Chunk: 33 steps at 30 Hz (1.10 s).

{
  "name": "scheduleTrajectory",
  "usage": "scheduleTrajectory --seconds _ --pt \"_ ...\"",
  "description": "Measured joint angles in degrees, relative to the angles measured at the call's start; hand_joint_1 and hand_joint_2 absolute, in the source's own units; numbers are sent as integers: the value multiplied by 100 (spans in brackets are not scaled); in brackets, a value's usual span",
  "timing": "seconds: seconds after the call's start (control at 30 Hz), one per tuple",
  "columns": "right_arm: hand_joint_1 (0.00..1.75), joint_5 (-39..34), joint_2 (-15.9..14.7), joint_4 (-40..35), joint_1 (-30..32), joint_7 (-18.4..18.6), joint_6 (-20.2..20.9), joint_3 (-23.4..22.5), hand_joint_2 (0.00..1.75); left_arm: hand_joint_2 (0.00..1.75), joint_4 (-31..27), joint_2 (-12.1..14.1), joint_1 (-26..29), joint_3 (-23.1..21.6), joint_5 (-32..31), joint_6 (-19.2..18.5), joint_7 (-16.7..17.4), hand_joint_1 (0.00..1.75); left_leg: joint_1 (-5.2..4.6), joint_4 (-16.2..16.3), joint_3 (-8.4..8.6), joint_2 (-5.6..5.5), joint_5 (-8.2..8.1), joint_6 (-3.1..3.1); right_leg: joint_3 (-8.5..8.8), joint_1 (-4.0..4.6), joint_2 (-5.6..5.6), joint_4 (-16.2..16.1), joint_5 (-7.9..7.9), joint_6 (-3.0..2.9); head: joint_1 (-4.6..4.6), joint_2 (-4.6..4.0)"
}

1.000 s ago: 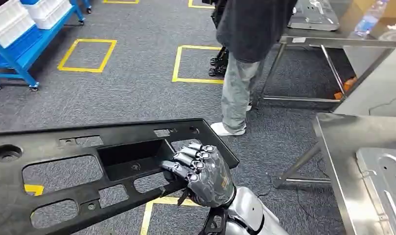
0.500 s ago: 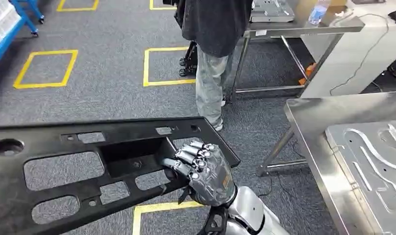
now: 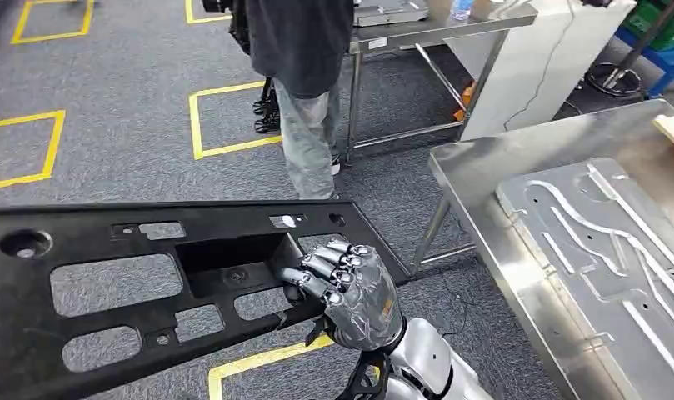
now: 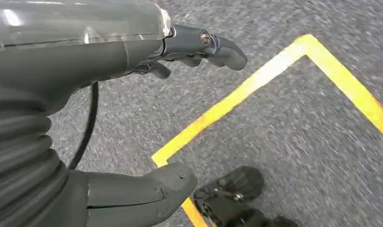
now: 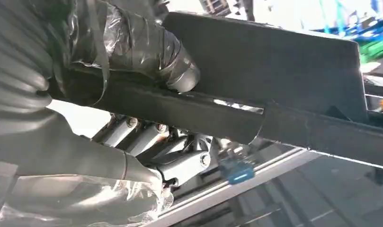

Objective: Take the parts from the cabinet and place them on the table.

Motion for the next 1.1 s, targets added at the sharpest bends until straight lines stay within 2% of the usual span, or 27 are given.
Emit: scheduleTrajectory --seconds 0.03,0.07,0.13,0.17,0.2,0.23,0.27,0.3,0.33,0.37,0.47,0.5,0.53,0.57,0.6,0.67,0.7,0.73,0.77,0.8,0.83,0.87,0.97,1.0,1.03,1.07,1.1 --pt "175 9 0 -7 -16 2 0 0 175 175 0 0 -2 0 11 -4 -20 0 8 224 -80 -291 -163 -1 7 -14 63 -12 10 -38 2 0" --pt "175 11 11 -6 -24 2 0 0 175 175 0 -9 13 0 13 -20 -24 0 10 630 -265 -440 -376 -8 3 -20 120 -9 10 -59 -4 0" --pt "175 17 9 -7 -14 4 2 0 175 175 0 -2 59 0 20 -13 -17 0 15 1511 -710 -531 -718 -39 -1 -16 279 4 7 -69 -2 0" --pt "175 26 9 -6 -5 4 2 0 175 175 0 0 72 0 33 2 -13 0 15 1748 -857 -537 -736 -46 -7 -15 359 21 5 -70 -4 0" --pt "175 28 9 -7 0 4 2 0 175 175 0 0 71 0 74 17 8 0 17 1710 -877 -537 -614 -47 -8 -19 435 41 -2 -71 -2 0" --pt "175 33 9 -6 1 7 2 0 175 175 0 0 58 9 122 22 48 0 24 1413 -775 -548 -361 -48 -6 -30 519 65 -16 -58 -2 0" --pt "175 39 9 -7 1 7 0 0 175 175 0 0 48 31 166 22 90 0 38 890 -560 -587 -38 -48 -2 -45 605 103 -36 -35 -2 0" --pt "175 48 9 -7 -1 11 0 0 175 175 0 0 46 52 195 13 118 0 61 390 -343 -708 221 -55 -3 -56 675 140 -60 -5 -2 0" --pt "175 55 9 -7 3 22 0 0 175 175 0 0 49 61 214 -7 149 0 99 226 -261 -1051 123 -58 -39 -64 735 166 -78 29 -2 0" --pt "175 68 11 -7 -14 24 -2 0 175 175 0 0 53 72 234 -35 162 0 96 111 -236 -1116 144 -40 -95 -40 808 241 -82 59 0 0" --pt "175 98 4 -6 8 30 -7 0 175 175 0 9 57 94 262 -109 175 0 56 131 -247 -938 171 47 -146 -81 995 171 -8 183 0 0" --pt "175 105 2 -7 8 33 -7 -2 175 175 0 6 49 94 264 -133 164 0 113 70 -230 -851 212 112 -157 -87 982 197 -36 198 -2 0" --pt "175 109 0 -7 8 48 -7 -11 175 175 0 15 41 98 269 -153 151 0 94 48 -215 -788 222 146 -208 -38 633 346 -153 217 9 0" --pt "175 118 -4 -7 4 68 -4 -20 175 175 0 17 44 107 273 -173 127 0 81 42 -214 -716 227 189 -364 -45 416 663 -351 240 13 0" --pt "175 122 -7 -6 5 98 0 -39 175 175 0 17 59 124 286 -203 103 0 63 42 -220 -639 226 190 -589 -57 287 1122 -577 257 18 0" --pt "175 164 -35 -7 23 142 13 -99 175 175 0 26 99 162 310 -249 74 0 38 44 -229 -466 215 202 -965 -67 219 1875 -834 271 15 0" --pt "175 236 -70 -4 37 184 37 -153 175 175 0 33 110 175 308 -267 55 0 35 44 -226 -386 210 205 -985 -66 216 1900 -765 269 17 0" --pt "175 288 -105 -4 44 221 48 -209 175 175 0 33 109 184 308 -277 42 0 30 44 -218 -314 202 204 -861 -62 210 1644 -570 256 15 0" --pt "175 319 -136 -6 47 232 57 -256 175 175 0 33 104 186 310 -286 31 0 25 44 -201 -256 192 199 -598 -53 179 1170 -309 228 15 2" --pt "175 372 -157 -7 45 273 90 -300 175 175 0 33 102 188 310 -291 13 0 20 44 -175 -195 176 193 -280 -27 54 587 -60 177 17 2" --pt "175 462 -177 -7 35 348 127 -348 175 175 0 33 105 190 310 -293 -2 0 18 40 -153 -151 164 176 -73 32 -211 165 -29 116 15 0" --pt "175 564 -210 -7 29 424 188 -402 175 175 0 26 105 192 310 -293 -20 0 -19 47 -153 -99 142 141 -50 94 -273 119 -57 85 15 0" --pt "175 710 -450 -7 27 623 330 -738 175 175 0 31 98 199 308 -295 -57 0 -10 10 -109 53 136 82 -92 103 -66 104 -34 46 15 0" --pt "175 710 -525 -6 30 625 348 -875 175 175 0 33 93 199 306 -295 -68 0 -47 8 -95 107 102 41 -15 41 4 5 19 -11 13 0" --pt "175 708 -566 -6 31 625 354 -996 175 175 0 39 96 199 304 -295 -81 0 1 99 -100 -150 34 14 14 19 43 -45 50 -19 18 0" --pt "175 706 -581 -7 -7 632 367 -1065 175 175 0 41 97 199 304 -295 -87 0 3 348 -212 -381 -139 13 13 -4 94 -54 61 -52 9 0" --pt "175 721 -588 -6 -39 638 391 -1106 175 175 0 39 110 199 302 -299 -87 0 7 807 -428 -491 -380 1 6 -15 171 -51 69 -65 9 0"
